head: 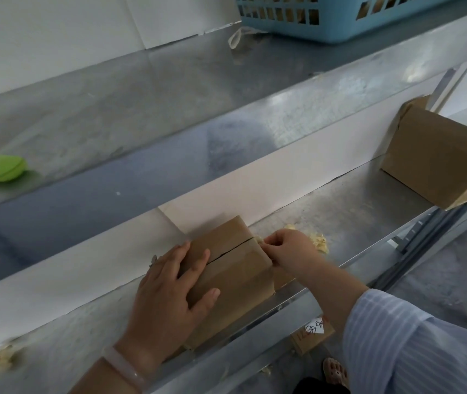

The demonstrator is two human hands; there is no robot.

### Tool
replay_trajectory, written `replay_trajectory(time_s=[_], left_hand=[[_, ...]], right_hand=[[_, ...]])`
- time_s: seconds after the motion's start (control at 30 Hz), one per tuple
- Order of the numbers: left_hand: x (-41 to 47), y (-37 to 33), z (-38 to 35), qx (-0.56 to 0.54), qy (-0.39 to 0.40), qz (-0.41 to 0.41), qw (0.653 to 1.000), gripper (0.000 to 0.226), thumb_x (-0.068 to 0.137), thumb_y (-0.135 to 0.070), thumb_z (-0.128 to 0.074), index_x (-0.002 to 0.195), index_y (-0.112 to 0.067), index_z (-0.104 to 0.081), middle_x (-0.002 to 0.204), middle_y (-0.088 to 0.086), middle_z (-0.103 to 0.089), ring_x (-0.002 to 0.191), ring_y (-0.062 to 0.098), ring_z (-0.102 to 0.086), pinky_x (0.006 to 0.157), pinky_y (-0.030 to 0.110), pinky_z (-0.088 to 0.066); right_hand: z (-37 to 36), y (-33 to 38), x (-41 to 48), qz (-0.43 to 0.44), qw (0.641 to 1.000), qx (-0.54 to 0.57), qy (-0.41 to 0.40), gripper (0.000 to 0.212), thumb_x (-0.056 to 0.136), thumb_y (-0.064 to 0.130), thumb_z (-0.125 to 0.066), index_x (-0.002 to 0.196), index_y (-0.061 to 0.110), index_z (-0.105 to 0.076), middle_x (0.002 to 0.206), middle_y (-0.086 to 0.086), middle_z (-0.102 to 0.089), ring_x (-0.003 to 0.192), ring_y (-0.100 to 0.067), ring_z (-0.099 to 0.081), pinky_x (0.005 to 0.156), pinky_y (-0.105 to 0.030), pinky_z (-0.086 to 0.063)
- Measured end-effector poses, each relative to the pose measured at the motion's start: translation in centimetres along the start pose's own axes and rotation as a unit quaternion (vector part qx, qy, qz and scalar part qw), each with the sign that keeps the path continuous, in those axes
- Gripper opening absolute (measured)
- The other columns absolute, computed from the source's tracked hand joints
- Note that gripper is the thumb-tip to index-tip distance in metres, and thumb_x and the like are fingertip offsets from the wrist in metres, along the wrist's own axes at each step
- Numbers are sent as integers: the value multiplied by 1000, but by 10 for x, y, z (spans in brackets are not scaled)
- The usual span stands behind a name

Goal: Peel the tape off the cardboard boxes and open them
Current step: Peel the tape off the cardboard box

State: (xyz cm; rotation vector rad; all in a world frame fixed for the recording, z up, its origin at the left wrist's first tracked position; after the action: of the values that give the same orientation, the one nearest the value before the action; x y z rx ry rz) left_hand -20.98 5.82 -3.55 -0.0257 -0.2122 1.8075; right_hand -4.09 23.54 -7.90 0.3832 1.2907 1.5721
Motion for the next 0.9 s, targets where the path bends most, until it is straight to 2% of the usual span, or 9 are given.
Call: replay_trajectory(time_s=[0.07, 0.13, 0.23, 0.43, 0.6, 0.7, 0.77, 0.8, 0.9], left_hand=[[0, 0, 1, -1, 0, 2, 1000, 68, 88, -73, -23, 142, -36, -42, 151, 2, -36, 137, 23, -36, 110, 41, -28], [0, 0, 1, 2, 1, 3, 1000, 68, 88, -73, -22, 143, -37, -41, 151, 1, -35, 138, 22, -35, 110, 38, -24], [0, -1, 1, 0, 1, 0, 1000, 68, 88, -72, -23, 141, -35, -44, 150, 2, -37, 136, 23, -37, 108, 37, -26], [0, -1, 1, -6, -3, -1, 1000, 69, 89, -72, -24, 141, -34, -45, 149, 3, -38, 136, 23, -37, 110, 40, -24], [-1, -1, 1, -1, -1, 0, 1000, 68, 88, -72, -25, 142, -35, -43, 150, 2, -37, 137, 22, -36, 111, 38, -21], [-1, -1, 0, -2, -3, 1, 1000, 68, 88, -72, -26, 142, -35, -43, 150, 2, -37, 137, 22, -37, 111, 38, -21], [-1, -1, 0, -3, -2, 3, 1000, 67, 88, -71, -26, 142, -35, -44, 150, 2, -38, 136, 22, -38, 110, 37, -21], [-1, -1, 0, -4, -2, 3, 1000, 67, 88, -71, -26, 141, -35, -45, 149, 2, -38, 136, 22, -38, 110, 37, -21], [-1, 0, 0, -1, -1, 3, 1000, 68, 88, -72, -24, 142, -35, -43, 150, 2, -38, 136, 22, -37, 110, 36, -20]], right_hand=[[-1, 3, -1, 32, 996, -76, -45, 13, 91, 32, -68, 85, 20, -65, 77, 8, -66, 58, 2, -59, 48, -7, -39], [-4, 0, -2, 45, 991, -108, -73, 11, 91, 22, -66, 82, 23, -60, 82, 7, -64, 72, -3, -59, 59, -13, -44], [-6, -12, -5, 26, 994, -72, -75, 14, 88, 14, -67, 81, 24, -60, 87, 8, -63, 81, -6, -59, 67, -17, -48], [3, -13, -6, 69, 998, 7, -2, 10, 90, 27, -69, 97, 32, -73, 90, 19, -68, 88, 0, -62, 80, -17, -50], [22, -16, 1, 61, 994, 25, -91, 17, 87, 16, -70, 81, 31, -67, 83, 10, -73, 80, -14, -68, 79, -29, -56], [23, -17, 5, 52, 997, 38, -39, 14, 91, 16, -66, 101, 26, -69, 92, 8, -74, 82, -14, -71, 83, -34, -59], [10, -17, 7, 41, 999, -14, 32, 26, 98, 23, -57, 123, 25, -64, 107, 6, -70, 92, -13, -69, 85, -34, -59], [3, -17, 7, 28, 998, -24, 59, 28, 100, 25, -52, 126, 25, -62, 111, 3, -69, 95, -14, -67, 84, -33, -59], [-10, -18, 8, -22, 996, 52, 76, 23, 100, 30, -52, 111, 20, -71, 104, -5, -71, 93, -20, -68, 74, -28, -59]])
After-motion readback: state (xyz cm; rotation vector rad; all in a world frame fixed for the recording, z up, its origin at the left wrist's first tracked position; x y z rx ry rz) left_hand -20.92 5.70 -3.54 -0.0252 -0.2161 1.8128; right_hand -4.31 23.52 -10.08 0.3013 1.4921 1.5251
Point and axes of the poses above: each hand's wrist, its own x-axis towards the middle knuckle, its own z-axis out of the back of the hand, y = z × x, the point moved 3 cm from there along x, towards the middle knuckle
